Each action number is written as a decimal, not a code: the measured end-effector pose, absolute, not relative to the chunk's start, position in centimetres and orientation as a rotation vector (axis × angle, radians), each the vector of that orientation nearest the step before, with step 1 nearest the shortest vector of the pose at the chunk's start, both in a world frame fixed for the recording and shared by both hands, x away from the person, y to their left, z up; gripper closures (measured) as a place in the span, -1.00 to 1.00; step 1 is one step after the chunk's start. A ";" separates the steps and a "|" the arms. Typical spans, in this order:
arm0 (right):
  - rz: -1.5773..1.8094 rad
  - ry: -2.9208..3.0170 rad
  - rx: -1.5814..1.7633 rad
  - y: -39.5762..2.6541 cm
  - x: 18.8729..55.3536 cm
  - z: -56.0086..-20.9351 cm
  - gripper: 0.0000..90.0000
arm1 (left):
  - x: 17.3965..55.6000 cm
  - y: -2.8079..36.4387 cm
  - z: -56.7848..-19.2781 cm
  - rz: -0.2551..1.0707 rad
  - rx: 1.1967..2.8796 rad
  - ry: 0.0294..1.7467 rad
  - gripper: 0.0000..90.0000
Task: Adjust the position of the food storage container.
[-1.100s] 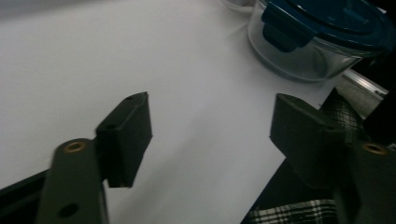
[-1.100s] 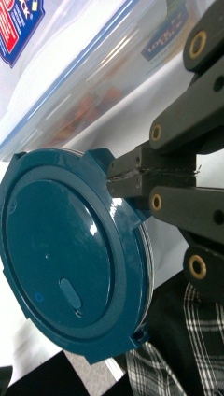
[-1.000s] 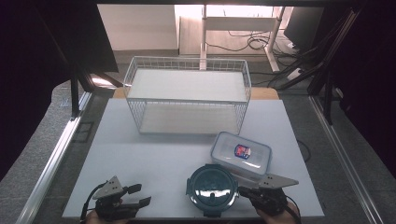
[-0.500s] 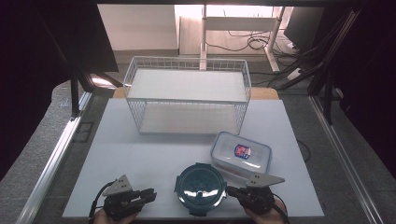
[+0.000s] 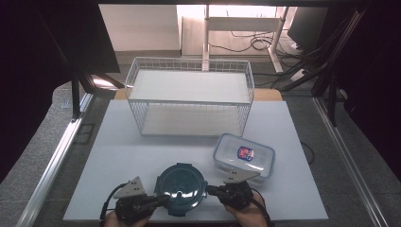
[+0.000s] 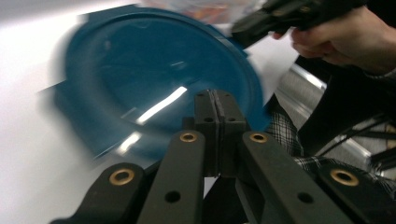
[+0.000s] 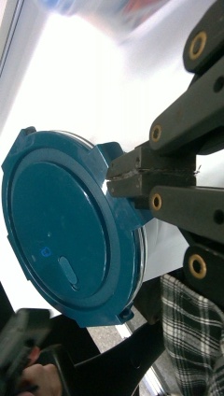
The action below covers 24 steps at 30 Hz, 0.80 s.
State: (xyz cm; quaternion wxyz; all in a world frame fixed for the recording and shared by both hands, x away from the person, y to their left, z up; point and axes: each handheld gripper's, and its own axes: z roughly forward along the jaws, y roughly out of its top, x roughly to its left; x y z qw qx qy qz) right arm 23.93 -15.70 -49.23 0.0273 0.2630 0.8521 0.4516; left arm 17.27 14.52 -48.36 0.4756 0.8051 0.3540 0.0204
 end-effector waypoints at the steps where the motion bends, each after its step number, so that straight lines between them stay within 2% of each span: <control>1: 1.396 2.638 0.808 -15.4 24.0 -49.2 0.99 | 17.3 13.8 -48.2 0.061 1.985 0.856 0.98; 7: 1.308 2.617 0.752 -15.1 23.9 -48.9 0.98 | 18.0 10.0 -47.7 0.129 2.064 0.823 0.99; 10: 1.308 2.546 0.781 -17.0 24.2 -48.0 0.98 | 18.9 8.4 -48.0 0.145 2.106 0.820 0.99; 17: 1.325 2.483 0.879 -20.1 24.8 -47.6 0.98 | 19.0 7.4 -47.8 0.185 2.133 0.848 1.00; 24: 1.323 2.475 0.884 -20.6 24.7 -47.5 0.98 | 19.3 6.8 -47.6 0.195 2.122 0.865 1.00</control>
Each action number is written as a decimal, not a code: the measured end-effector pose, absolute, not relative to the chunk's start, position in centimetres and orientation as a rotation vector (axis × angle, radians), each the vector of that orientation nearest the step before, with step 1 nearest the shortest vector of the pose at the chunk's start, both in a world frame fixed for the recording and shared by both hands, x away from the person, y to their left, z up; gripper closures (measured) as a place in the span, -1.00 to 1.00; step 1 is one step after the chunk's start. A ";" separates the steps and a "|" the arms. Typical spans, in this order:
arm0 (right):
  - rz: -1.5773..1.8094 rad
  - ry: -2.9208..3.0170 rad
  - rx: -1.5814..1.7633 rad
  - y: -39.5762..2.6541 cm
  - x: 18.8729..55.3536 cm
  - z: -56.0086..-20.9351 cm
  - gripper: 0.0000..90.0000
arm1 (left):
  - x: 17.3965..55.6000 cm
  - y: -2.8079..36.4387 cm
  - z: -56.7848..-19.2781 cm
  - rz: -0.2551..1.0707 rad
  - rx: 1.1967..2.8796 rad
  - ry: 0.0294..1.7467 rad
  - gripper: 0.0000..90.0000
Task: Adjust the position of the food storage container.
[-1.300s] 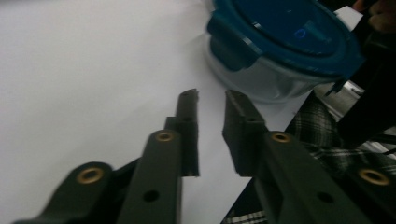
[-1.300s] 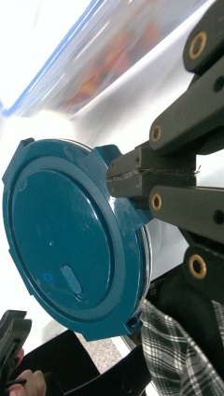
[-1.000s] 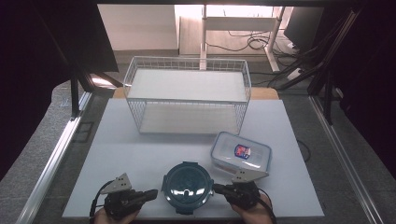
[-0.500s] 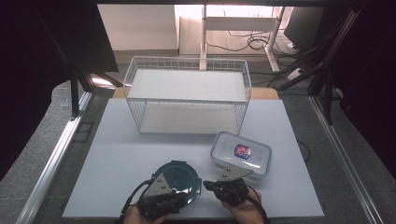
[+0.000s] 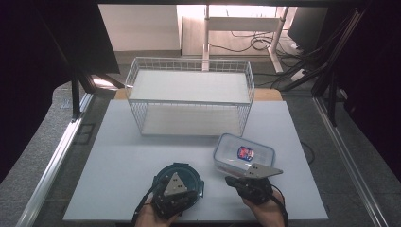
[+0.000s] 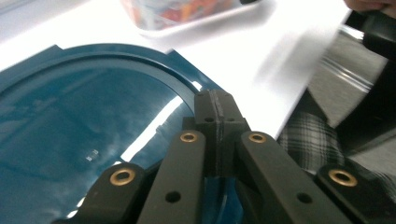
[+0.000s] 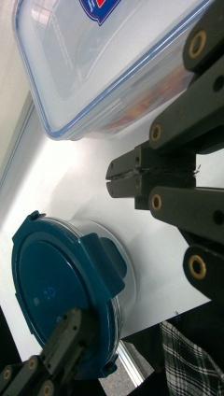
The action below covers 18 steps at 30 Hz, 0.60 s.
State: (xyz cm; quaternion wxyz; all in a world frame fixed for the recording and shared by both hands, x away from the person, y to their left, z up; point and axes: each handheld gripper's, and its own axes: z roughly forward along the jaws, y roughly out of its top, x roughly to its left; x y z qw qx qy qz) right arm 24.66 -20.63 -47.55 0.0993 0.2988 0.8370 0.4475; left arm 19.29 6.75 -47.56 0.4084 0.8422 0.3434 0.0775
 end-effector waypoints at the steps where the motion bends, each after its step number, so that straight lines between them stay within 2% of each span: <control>1: 1.322 2.479 0.882 -20.6 24.7 -47.6 0.98 | 19.4 6.6 -47.5 0.162 2.118 0.854 1.00; 18: 1.314 2.490 0.880 -21.0 24.8 -47.7 0.97 | 19.0 4.6 -48.5 0.127 2.184 0.821 1.00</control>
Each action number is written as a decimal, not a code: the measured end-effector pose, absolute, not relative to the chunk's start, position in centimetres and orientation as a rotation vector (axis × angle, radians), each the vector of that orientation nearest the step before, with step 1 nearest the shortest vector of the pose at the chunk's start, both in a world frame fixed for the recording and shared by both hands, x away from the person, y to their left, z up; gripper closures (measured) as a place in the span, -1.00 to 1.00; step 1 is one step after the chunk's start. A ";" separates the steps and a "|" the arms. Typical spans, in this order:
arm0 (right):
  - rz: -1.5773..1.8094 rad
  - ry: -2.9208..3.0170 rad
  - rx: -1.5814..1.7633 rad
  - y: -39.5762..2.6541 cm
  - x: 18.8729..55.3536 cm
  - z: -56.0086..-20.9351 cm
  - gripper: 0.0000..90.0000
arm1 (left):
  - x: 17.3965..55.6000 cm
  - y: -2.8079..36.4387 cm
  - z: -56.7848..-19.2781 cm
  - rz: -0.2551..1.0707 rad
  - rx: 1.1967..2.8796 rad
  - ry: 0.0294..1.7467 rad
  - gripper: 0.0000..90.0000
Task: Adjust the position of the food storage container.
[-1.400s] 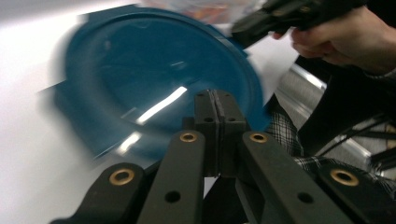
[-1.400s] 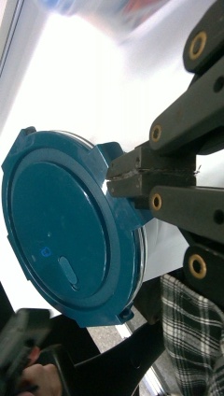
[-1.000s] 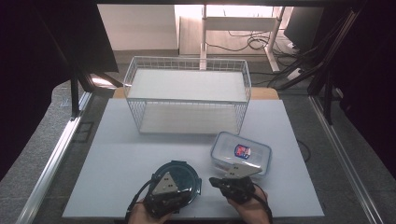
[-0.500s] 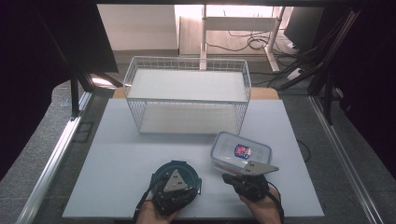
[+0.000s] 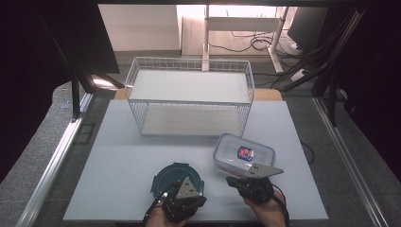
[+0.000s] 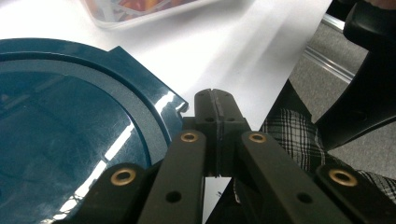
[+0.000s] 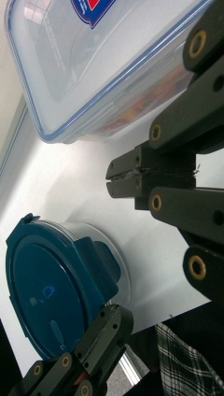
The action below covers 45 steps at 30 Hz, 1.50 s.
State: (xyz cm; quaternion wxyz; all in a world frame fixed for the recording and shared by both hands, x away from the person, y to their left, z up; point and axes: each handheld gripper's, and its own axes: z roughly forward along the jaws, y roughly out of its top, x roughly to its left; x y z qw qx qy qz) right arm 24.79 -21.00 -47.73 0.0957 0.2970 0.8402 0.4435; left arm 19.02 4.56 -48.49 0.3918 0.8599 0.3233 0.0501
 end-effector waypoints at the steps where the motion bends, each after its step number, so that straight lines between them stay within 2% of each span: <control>1: 1.314 2.490 0.879 -21.0 24.8 -47.7 0.97 | 19.0 4.6 -48.5 0.127 2.183 0.820 1.00; 8: 1.311 2.482 0.884 -21.5 24.7 -47.6 0.97 | 20.0 6.2 -48.6 0.100 2.162 0.852 1.00; 21: 1.303 2.488 0.890 -21.6 24.8 -47.7 0.97 | 23.5 12.3 -49.0 0.145 2.076 1.016 1.00; 24: 1.304 2.490 0.890 -21.5 24.8 -47.7 0.96 | 23.9 12.1 -48.9 0.158 2.075 1.034 1.00; 31: 1.291 2.507 0.880 -21.0 24.9 -47.9 0.94 | 25.7 9.6 -48.0 0.304 2.146 1.039 1.00; 33: 1.292 2.504 0.878 -21.1 24.8 -47.9 0.93 | 26.3 9.4 -48.3 0.273 2.146 1.049 1.00; 36: 1.296 2.497 0.888 -21.5 24.8 -47.8 0.93 | 26.5 8.9 -48.5 0.300 2.184 1.039 1.00; 39: 1.303 2.491 0.894 -21.7 24.8 -47.8 0.93 | 26.8 9.4 -48.6 0.260 2.164 1.030 1.00; 45: 1.296 2.492 0.888 -21.8 24.7 -47.7 0.93 | 27.4 11.3 -48.8 0.291 2.138 1.078 1.00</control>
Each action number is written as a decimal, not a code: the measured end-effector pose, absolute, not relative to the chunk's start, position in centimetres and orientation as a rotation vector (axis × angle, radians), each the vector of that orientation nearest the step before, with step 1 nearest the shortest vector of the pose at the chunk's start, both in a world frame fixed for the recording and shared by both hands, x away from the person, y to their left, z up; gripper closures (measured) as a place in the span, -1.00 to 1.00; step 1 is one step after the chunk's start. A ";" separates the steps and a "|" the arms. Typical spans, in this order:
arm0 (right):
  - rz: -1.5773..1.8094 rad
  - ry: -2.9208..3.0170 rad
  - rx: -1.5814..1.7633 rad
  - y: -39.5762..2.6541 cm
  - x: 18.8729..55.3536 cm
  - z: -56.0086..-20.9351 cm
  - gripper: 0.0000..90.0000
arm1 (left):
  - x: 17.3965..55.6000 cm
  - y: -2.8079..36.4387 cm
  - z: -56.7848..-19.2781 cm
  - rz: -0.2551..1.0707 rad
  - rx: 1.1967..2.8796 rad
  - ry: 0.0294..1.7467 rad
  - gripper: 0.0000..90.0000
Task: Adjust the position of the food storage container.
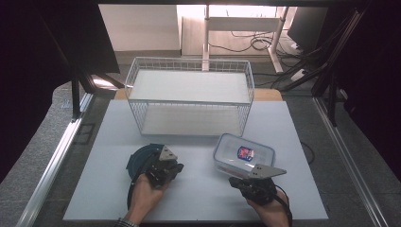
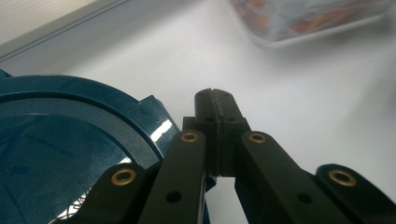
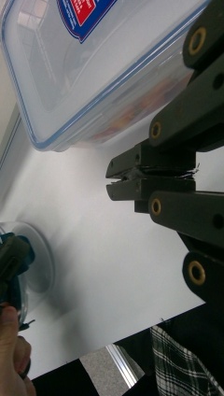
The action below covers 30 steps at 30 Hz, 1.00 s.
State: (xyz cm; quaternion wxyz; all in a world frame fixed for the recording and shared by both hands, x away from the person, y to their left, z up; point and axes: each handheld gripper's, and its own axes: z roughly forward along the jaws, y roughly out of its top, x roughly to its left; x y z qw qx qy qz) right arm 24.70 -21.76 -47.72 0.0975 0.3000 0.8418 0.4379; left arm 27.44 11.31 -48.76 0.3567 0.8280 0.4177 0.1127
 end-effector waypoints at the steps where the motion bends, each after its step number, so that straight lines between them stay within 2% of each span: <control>1: 1.294 2.493 0.889 -21.8 24.7 -47.7 0.93 | 27.6 11.9 -48.8 0.298 2.131 1.094 1.00; 14: 1.301 2.470 0.912 -22.4 24.8 -47.6 0.92 | 29.8 19.8 -49.0 0.330 1.986 1.219 1.00; 22: 1.300 2.439 0.922 -23.0 24.8 -47.2 0.92 | 30.1 21.6 -49.0 0.380 1.988 1.242 1.00; 30: 1.321 2.324 0.990 -25.9 25.1 -46.2 0.92 | 30.2 23.6 -49.2 0.392 1.964 1.270 1.00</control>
